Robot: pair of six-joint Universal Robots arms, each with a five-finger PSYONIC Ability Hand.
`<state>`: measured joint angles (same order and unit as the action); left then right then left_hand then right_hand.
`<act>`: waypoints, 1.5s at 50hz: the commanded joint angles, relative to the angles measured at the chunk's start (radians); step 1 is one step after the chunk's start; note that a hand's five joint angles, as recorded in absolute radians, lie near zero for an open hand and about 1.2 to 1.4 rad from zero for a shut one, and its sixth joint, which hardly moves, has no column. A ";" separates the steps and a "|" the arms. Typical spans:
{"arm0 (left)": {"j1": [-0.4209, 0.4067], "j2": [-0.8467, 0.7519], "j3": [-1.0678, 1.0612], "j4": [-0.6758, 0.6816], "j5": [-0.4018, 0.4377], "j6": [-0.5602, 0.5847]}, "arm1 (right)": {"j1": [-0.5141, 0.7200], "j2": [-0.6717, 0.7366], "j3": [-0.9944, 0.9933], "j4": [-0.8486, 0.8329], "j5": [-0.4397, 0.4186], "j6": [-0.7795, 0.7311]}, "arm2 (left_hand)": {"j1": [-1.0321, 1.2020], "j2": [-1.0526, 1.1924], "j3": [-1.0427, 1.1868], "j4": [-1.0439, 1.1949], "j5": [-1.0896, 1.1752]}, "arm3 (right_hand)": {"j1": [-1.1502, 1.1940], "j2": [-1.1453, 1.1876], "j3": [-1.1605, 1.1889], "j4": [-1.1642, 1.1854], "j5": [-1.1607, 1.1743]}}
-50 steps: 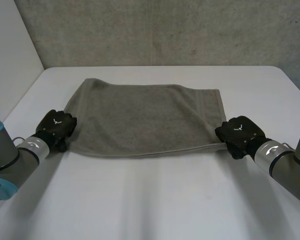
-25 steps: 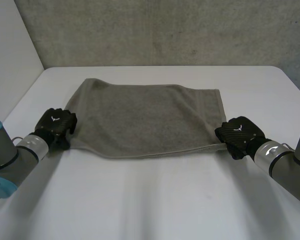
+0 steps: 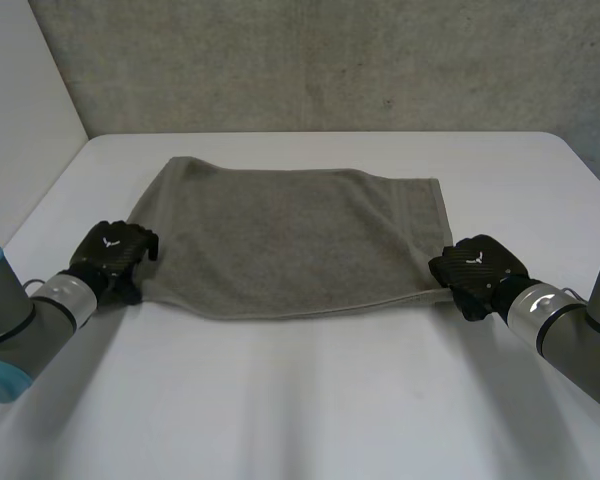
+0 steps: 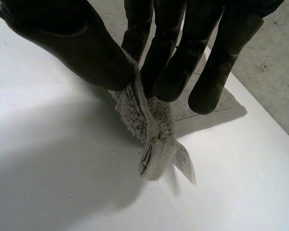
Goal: Fold the towel.
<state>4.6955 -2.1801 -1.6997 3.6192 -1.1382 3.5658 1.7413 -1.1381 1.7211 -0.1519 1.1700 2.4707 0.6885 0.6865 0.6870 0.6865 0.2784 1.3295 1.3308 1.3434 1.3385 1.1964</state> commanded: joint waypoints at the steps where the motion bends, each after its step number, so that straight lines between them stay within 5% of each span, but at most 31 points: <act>1: -0.012 -0.003 0.006 0.015 0.001 -0.013 | 0.003 0.004 0.000 0.000 0.000 -0.001 | 0.103 0.105 0.105 0.105 0.339 | 0.067 0.065 0.053 0.058 0.025; 15: -0.024 -0.013 0.003 0.133 -0.005 -0.235 | 0.004 0.006 0.000 0.000 0.000 -0.001 | 0.112 0.114 0.114 0.114 0.348 | 0.067 0.065 0.053 0.058 0.025; 32: -0.044 -0.021 0.015 0.082 -0.006 -0.237 | 0.001 0.008 -0.002 0.000 0.000 -0.001 | -0.052 -0.050 -0.051 -0.050 0.183 | 0.067 0.065 0.053 0.058 0.025; 44: -0.066 -0.023 0.011 0.078 -0.005 -0.234 | 0.003 0.017 -0.002 0.000 0.000 -0.002 | 0.707 0.709 0.708 0.709 0.943 | 0.067 0.065 0.053 0.058 0.025; 55: -0.066 -0.009 -0.003 0.084 -0.009 -0.223 | 0.003 0.017 -0.002 0.000 0.002 -0.002 | 0.708 0.710 0.709 0.710 0.943 | 0.067 0.065 0.053 0.058 0.025; 57: -0.066 -0.013 -0.003 0.078 -0.011 -0.210 | 0.003 0.017 -0.002 0.000 0.002 -0.002 | -0.106 -0.104 -0.104 -0.104 0.130 | 0.067 0.065 0.053 0.058 0.025; 67: -0.095 -0.024 -0.031 0.078 -0.015 -0.046 | 0.003 0.017 -0.002 0.000 0.002 -0.002 | -0.264 -0.262 -0.262 -0.262 -0.028 | 0.067 0.065 0.053 0.058 0.025; 69: -0.095 -0.024 -0.031 0.078 -0.018 -0.018 | 0.003 0.017 -0.002 0.000 0.002 -0.002 | -0.217 -0.215 -0.215 -0.215 0.019 | 0.067 0.065 0.053 0.058 0.025; 70: -0.095 -0.024 -0.031 0.076 -0.014 -0.004 | 0.003 0.017 -0.002 0.000 0.004 -0.001 | 0.094 0.096 0.096 0.096 0.330 | 0.067 0.065 0.053 0.058 0.025; 71: -0.094 -0.024 -0.031 0.076 -0.014 0.001 | 0.003 0.017 -0.002 0.000 0.004 -0.001 | 0.667 0.669 0.669 0.669 0.903 | 0.067 0.065 0.053 0.058 0.025; 75: -0.083 -0.020 -0.029 0.082 -0.017 -0.001 | 0.003 0.017 -0.002 0.000 0.004 -0.002 | 0.708 0.710 0.709 0.710 0.943 | 0.067 0.065 0.053 0.058 0.025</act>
<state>4.6020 -2.2045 -1.7306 3.6968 -1.1535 3.5589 1.7440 -1.1213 1.7196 -0.1519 1.1730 2.4688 1.0758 1.0794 1.0782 1.0797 0.8569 1.3296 1.3308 1.3434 1.3385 1.1964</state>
